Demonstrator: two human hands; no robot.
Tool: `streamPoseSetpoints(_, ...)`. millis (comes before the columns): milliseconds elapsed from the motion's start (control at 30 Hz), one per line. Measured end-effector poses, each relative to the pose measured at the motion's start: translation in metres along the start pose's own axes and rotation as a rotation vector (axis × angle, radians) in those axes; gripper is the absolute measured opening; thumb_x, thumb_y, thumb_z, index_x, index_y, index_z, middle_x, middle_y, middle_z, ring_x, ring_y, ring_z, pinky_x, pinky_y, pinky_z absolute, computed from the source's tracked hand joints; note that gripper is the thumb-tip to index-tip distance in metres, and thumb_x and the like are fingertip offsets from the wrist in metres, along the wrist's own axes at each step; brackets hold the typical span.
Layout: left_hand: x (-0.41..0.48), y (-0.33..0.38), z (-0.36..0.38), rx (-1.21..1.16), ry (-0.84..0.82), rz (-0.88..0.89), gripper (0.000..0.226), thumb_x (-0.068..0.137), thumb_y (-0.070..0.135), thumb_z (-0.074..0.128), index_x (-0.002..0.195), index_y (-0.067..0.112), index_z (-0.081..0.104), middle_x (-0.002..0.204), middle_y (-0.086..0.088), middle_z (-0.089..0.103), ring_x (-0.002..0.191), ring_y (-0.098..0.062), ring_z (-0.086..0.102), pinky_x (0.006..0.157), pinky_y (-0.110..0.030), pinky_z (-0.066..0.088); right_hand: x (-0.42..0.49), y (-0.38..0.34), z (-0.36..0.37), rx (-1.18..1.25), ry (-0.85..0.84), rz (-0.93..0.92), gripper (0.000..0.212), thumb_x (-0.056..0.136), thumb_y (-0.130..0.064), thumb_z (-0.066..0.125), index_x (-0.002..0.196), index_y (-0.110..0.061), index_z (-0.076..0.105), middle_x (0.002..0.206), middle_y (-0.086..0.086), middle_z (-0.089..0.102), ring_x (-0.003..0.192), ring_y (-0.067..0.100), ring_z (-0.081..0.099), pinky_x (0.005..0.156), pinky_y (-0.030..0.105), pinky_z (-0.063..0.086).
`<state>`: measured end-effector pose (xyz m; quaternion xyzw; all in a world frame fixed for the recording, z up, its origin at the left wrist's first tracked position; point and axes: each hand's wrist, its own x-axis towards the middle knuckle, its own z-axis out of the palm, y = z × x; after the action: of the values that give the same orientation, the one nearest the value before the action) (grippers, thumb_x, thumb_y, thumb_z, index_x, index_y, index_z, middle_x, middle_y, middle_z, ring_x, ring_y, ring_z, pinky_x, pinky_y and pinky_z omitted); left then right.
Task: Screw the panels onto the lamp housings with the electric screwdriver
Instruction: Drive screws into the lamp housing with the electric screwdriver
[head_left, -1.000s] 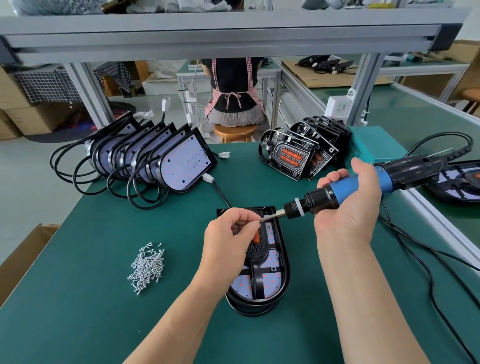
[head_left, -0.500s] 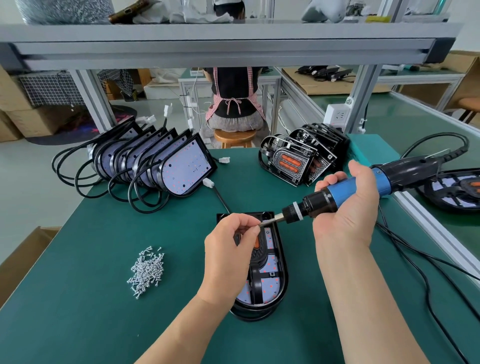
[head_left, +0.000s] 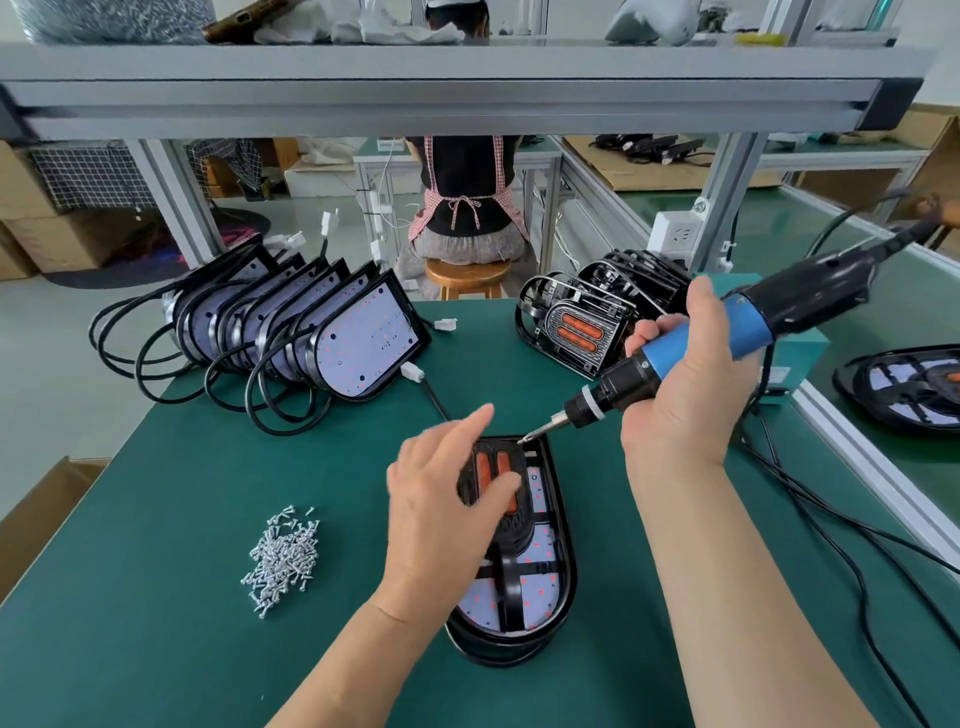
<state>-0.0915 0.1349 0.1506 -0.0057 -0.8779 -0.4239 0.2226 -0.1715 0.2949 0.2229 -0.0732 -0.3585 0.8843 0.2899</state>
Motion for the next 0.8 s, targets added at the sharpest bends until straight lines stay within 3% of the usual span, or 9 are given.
streamPoseSetpoints(100,0.002,-0.012,-0.003,0.007,0.040,-0.226,0.074,0.079,0.036,0.079,0.144,0.029,0.047,0.126,0.007,0.040,0.121,-0.010,0.036,0.109,-0.032,0.032,0.012,0.000,0.003,-0.067,-0.075,-0.031,0.029,0.089,-0.024,0.073,0.102,-0.011,0.051,0.064,0.000,0.053,0.056,0.017,0.057,0.057,0.029,0.050)
streamPoseSetpoints(200,0.002,-0.022,-0.004,-0.074,-0.155,-0.477,0.097,0.075,0.052,0.078,0.152,0.027,0.024,0.140,0.003,0.035,0.132,-0.017,0.039,0.101,-0.030,0.035,0.020,0.005,0.007,-0.134,-0.141,-0.051,0.029,0.090,-0.025,0.073,0.099,-0.009,0.051,0.060,0.000,0.053,0.050,0.017,0.056,0.054,0.028,0.050)
streamPoseSetpoints(267,0.003,-0.025,-0.001,-0.098,-0.265,-0.534,0.105,0.073,0.055,0.079,0.153,0.028,0.016,0.138,0.004,0.045,0.125,-0.016,0.045,0.095,-0.028,0.035,0.021,0.011,0.009,-0.198,-0.181,-0.067,0.024,0.090,-0.026,0.072,0.093,-0.013,0.053,0.058,-0.001,0.055,0.049,0.017,0.058,0.054,0.028,0.051)
streamPoseSetpoints(367,0.003,-0.030,0.007,-0.141,-0.292,-0.550,0.091,0.072,0.047,0.083,0.143,0.027,0.030,0.112,0.022,0.061,0.102,-0.001,0.058,0.078,-0.023,0.043,0.020,0.020,0.010,-0.255,-0.237,-0.065,0.022,0.090,-0.027,0.072,0.091,-0.014,0.054,0.058,-0.002,0.056,0.049,0.016,0.060,0.053,0.028,0.051)
streamPoseSetpoints(433,0.002,-0.031,0.010,-0.172,-0.271,-0.548,0.075,0.071,0.043,0.085,0.130,0.031,0.041,0.100,0.024,0.065,0.095,0.006,0.060,0.073,-0.018,0.045,0.019,0.025,0.012,-0.266,-0.248,-0.036,0.022,0.088,-0.028,0.073,0.091,-0.015,0.055,0.059,-0.002,0.056,0.048,0.016,0.060,0.052,0.028,0.051)
streamPoseSetpoints(633,0.000,-0.026,0.012,-0.241,-0.257,-0.560,0.072,0.060,0.051,0.080,0.119,0.036,0.042,0.099,0.020,0.068,0.097,-0.003,0.064,0.088,-0.034,0.053,0.020,0.033,0.014,-0.319,-0.297,-0.035,0.019,0.089,-0.024,0.072,0.089,-0.016,0.055,0.058,-0.003,0.057,0.046,0.016,0.058,0.049,0.026,0.050)
streamPoseSetpoints(800,-0.001,-0.028,0.012,-0.277,-0.260,-0.558,0.066,0.064,0.046,0.082,0.116,0.037,0.043,0.098,0.020,0.069,0.097,-0.002,0.065,0.089,-0.035,0.053,0.020,0.038,0.012,-0.341,-0.315,-0.017,0.019,0.089,-0.023,0.073,0.086,-0.018,0.055,0.059,-0.003,0.058,0.046,0.016,0.057,0.050,0.028,0.050)
